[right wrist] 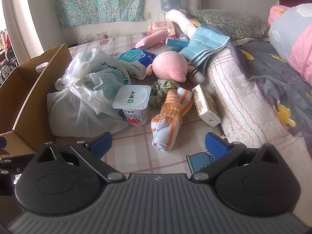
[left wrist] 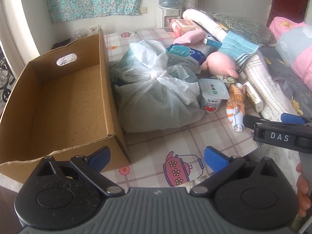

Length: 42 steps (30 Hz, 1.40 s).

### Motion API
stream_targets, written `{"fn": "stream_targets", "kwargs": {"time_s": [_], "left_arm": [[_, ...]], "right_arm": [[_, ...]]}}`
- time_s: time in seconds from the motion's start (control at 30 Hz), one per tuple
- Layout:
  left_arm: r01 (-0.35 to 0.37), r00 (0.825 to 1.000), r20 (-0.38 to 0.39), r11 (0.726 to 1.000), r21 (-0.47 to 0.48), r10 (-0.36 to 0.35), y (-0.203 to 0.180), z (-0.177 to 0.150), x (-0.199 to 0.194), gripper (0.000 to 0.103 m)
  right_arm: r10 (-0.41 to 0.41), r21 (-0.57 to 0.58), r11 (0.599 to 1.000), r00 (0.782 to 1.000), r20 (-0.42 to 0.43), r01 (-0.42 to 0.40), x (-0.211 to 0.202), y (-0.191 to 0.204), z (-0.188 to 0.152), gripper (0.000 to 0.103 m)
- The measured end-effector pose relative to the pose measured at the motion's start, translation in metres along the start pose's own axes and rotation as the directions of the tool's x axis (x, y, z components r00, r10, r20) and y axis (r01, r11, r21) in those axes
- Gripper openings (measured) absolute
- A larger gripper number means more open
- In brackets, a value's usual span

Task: Organize soft objects
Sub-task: 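Move the left gripper toward the pink mesh sponge on the pile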

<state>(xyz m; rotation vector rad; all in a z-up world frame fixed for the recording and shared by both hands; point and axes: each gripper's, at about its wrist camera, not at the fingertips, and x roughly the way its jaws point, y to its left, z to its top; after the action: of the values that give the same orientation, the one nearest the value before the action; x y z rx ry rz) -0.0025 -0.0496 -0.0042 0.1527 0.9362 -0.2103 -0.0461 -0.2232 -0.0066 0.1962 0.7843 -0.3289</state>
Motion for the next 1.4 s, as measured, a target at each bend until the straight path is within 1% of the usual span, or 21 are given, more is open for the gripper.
{"fn": "stream_targets", "kwargs": {"time_s": [0.1,0.2,0.33,0.5,0.67,0.77,0.87,0.97,1.07,1.17,1.23,1.3,1.4], "left_arm": [[0.008,1.000,0.021,0.999,0.036,-0.009,-0.007,0.007,-0.003,0.103],[0.017,0.999,0.037,0.996,0.091,-0.021,-0.013,0.017,-0.008,0.103],[0.040,0.998,0.044,0.990,0.134,-0.046,-0.011,0.038,-0.013,0.103],[0.031,0.998,0.052,0.987,0.156,-0.040,-0.001,0.080,-0.012,0.103],[0.026,0.996,0.077,0.984,0.176,-0.040,0.010,0.122,-0.005,0.103],[0.056,0.995,0.074,0.979,0.198,-0.072,0.014,0.150,0.003,0.103],[0.107,0.989,0.080,0.975,0.193,-0.125,0.019,0.176,0.011,0.103],[0.153,0.979,0.107,0.969,0.195,-0.176,0.024,0.201,0.021,0.103],[0.218,0.958,0.142,0.955,0.202,-0.248,0.030,0.229,0.035,0.103],[0.226,0.947,0.177,0.949,0.220,-0.267,0.030,0.257,0.055,0.103],[0.214,0.946,0.192,0.946,0.243,-0.263,0.028,0.274,0.070,0.102],[0.212,0.945,0.188,0.939,0.272,-0.268,0.022,0.290,0.090,0.102],[0.252,0.943,0.131,0.912,0.324,-0.307,0.012,0.309,0.126,0.099]], "right_arm": [[-0.005,0.033,0.999,1.000,0.027,0.004,-0.004,-0.011,-0.001,0.102],[-0.003,0.069,0.998,0.998,0.056,-0.001,-0.007,-0.021,0.000,0.102],[0.017,0.104,0.994,0.996,0.082,-0.026,-0.007,-0.028,0.006,0.102],[0.049,0.121,0.990,0.987,0.155,-0.069,-0.007,-0.030,0.022,0.102],[0.093,0.108,0.987,0.969,0.229,-0.120,-0.002,-0.030,0.048,0.102],[0.124,0.089,0.985,0.960,0.251,-0.151,0.005,-0.028,0.068,0.102],[0.147,0.078,0.982,0.953,0.265,-0.173,0.014,-0.027,0.088,0.102],[0.168,0.083,0.977,0.951,0.261,-0.195,0.027,-0.030,0.112,0.102],[0.188,0.101,0.970,0.949,0.254,-0.219,0.041,-0.036,0.139,0.102],[0.220,0.137,0.957,0.946,0.236,-0.257,0.061,-0.045,0.170,0.102],[0.261,0.202,0.932,0.943,0.205,-0.301,0.080,-0.054,0.191,0.102],[0.303,0.272,0.900,0.938,0.170,-0.340,0.103,-0.063,0.210,0.102],[0.359,0.367,0.850,0.925,0.120,-0.378,0.144,-0.072,0.233,0.102]]}}
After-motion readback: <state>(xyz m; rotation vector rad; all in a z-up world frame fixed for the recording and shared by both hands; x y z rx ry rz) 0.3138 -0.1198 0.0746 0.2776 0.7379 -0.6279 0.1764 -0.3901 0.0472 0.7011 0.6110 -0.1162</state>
